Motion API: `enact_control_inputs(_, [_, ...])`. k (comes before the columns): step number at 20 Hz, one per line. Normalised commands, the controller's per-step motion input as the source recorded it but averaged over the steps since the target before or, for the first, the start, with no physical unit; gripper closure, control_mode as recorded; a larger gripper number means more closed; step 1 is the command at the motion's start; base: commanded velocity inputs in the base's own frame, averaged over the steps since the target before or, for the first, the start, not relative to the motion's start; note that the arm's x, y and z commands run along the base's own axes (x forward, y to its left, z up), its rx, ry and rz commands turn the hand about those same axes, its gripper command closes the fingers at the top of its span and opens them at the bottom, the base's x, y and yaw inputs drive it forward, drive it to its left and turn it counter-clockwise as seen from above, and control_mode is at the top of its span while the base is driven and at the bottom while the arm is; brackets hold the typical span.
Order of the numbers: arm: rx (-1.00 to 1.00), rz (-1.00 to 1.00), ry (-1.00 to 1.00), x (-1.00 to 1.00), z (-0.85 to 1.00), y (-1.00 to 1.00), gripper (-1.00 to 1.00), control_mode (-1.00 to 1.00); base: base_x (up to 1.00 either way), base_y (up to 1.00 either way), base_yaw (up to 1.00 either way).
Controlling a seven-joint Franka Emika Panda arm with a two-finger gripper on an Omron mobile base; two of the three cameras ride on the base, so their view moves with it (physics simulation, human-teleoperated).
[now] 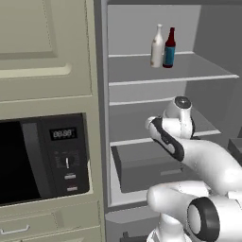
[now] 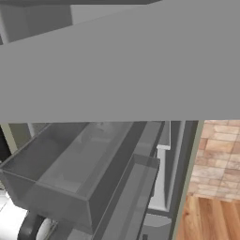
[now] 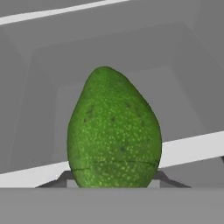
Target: Place the beer and liquor on the top shelf of the fridge to keep them out of children's reach, and place the avocado on lower shelves for easy access.
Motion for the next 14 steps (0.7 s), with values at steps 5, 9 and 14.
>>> enact_control_inputs(5, [0.00,0.05,0.02,0.75,-0.43,-0.19,1.00,-1.00,0.00,0.00,0.00])
enact_control_inputs(9, [0.00,0.04,0.01,0.71,-0.39,-0.19,1.00,-1.00,0.00,0.00,0.00])
enact_control_inputs(14, [0.00,0.03,0.00,0.74,-0.30,-0.12,1.00,-1.00,0.00,0.00,0.00])
